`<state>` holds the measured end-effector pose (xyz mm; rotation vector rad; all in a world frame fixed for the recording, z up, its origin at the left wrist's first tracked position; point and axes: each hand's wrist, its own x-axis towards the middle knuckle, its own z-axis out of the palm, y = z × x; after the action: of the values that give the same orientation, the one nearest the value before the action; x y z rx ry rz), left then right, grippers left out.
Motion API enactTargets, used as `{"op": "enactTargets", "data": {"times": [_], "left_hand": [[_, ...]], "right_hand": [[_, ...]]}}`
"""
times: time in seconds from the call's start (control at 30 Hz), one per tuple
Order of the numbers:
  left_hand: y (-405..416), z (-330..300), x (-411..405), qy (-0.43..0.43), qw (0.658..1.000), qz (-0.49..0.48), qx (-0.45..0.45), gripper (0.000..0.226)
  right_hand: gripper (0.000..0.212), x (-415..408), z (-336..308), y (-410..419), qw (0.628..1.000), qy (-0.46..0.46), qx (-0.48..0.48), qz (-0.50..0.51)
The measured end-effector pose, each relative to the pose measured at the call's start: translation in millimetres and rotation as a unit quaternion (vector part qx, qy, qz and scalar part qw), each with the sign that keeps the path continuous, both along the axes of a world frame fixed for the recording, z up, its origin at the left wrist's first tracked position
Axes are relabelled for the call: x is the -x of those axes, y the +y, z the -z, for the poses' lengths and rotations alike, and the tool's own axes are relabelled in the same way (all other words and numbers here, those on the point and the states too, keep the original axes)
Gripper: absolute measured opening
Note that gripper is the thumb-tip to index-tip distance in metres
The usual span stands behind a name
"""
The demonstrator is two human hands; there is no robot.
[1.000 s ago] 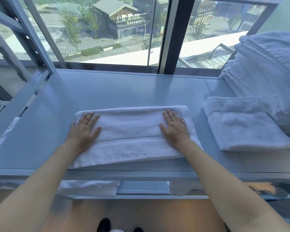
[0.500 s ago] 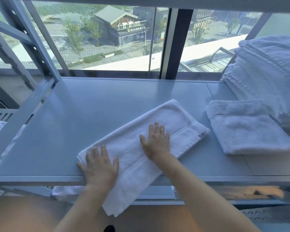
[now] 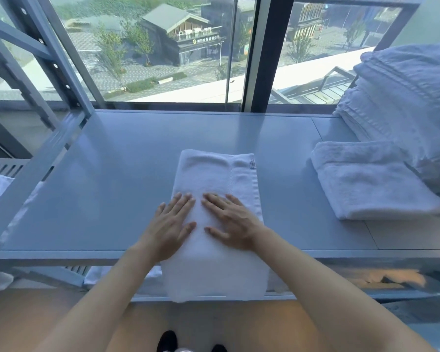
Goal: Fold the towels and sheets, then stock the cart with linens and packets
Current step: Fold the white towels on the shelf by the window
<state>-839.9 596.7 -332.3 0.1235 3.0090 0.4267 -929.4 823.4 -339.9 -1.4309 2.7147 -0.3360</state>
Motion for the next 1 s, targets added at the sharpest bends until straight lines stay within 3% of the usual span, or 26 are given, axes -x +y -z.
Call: {"op": "enactTargets", "data": {"times": [0.17,0.37,0.7,0.87,1.0], "left_hand": [[6,8,-14,0.009,1.0,0.004,0.001,0.074],[25,25,-65,0.036,0.999,0.028,0.018,0.067],[47,30,-89,0.114,0.992,-0.007,0.053,0.094],[49,25,-91,0.159,0.986,-0.006,0.059,0.079],[49,21,-98,0.217,0.975,-0.012,0.042,0.053]], "right_hand": [[0.065,-5,-4,21,0.996,-0.036,-0.003,0.085],[0.072,-54,3,60,0.998,-0.043,-0.024,0.045],[0.09,-74,16,66,0.997,0.031,-0.071,0.027],[0.104,-70,12,78,0.997,0.025,-0.071,0.033],[0.087,-95,10,77,0.997,0.021,-0.036,0.069]]}}
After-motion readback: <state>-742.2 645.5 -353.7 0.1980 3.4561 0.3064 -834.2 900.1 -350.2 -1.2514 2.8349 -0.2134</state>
